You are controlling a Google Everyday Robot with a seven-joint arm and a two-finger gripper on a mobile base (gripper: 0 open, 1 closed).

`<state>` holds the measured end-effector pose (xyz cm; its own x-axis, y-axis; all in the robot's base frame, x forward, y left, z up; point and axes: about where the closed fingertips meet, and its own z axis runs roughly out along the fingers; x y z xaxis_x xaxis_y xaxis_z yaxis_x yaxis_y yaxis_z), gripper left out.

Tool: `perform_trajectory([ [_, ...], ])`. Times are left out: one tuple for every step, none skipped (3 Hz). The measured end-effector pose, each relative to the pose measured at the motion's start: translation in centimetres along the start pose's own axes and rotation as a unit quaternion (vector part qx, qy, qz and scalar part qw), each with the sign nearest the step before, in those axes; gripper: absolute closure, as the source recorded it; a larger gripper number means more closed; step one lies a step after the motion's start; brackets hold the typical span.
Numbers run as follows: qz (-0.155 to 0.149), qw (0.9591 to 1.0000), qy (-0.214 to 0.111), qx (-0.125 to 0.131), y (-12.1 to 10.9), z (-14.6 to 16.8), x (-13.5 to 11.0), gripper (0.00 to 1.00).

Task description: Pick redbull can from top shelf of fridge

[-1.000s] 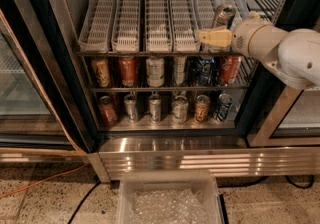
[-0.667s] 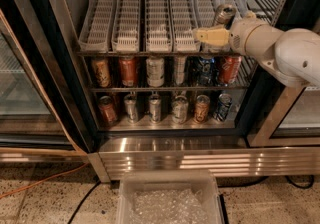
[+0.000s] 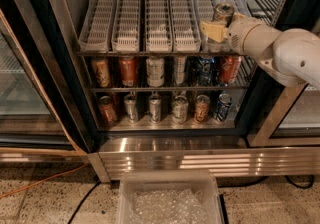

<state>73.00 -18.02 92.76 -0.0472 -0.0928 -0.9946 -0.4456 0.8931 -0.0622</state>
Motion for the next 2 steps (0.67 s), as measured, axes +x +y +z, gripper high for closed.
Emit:
perform_trajectory([
  [0.0,1.0,0.0,0.0,0.0,0.0,0.0,0.65],
  [0.0,1.0,0.0,0.0,0.01,0.0,0.0,0.89],
])
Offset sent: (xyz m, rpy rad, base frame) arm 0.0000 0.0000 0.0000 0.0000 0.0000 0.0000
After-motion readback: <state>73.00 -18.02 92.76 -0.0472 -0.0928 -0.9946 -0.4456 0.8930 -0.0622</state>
